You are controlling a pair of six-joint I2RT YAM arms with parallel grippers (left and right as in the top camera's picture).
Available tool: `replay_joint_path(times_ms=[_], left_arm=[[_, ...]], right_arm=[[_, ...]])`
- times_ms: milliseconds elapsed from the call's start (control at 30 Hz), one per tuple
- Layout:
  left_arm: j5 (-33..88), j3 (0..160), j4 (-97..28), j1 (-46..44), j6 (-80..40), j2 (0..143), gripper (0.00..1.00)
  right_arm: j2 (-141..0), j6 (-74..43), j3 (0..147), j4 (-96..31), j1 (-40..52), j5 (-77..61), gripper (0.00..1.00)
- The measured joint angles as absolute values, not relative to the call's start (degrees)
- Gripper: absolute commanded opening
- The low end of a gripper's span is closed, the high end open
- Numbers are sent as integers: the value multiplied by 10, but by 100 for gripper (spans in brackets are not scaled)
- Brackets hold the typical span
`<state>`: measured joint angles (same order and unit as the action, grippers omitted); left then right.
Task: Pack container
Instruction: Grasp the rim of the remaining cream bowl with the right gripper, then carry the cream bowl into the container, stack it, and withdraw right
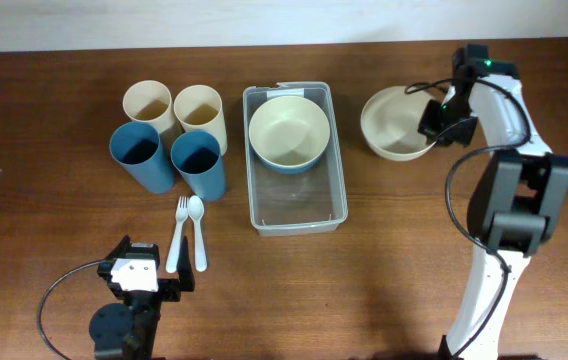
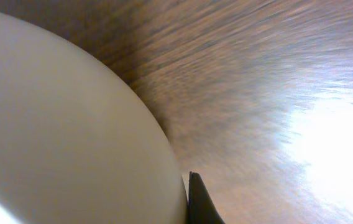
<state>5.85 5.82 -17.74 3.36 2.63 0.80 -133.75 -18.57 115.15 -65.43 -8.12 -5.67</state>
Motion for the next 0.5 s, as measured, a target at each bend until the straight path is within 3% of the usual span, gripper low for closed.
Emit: replay_joint_path(times_ms=[233, 500], left_arm=[[58, 58, -177, 34, 26, 8, 100], [58, 58, -177, 34, 26, 8, 100]], right_arm=[[-1184, -196, 1150, -660, -65, -68, 4], [-1084, -197, 1156, -668, 79, -92, 4]])
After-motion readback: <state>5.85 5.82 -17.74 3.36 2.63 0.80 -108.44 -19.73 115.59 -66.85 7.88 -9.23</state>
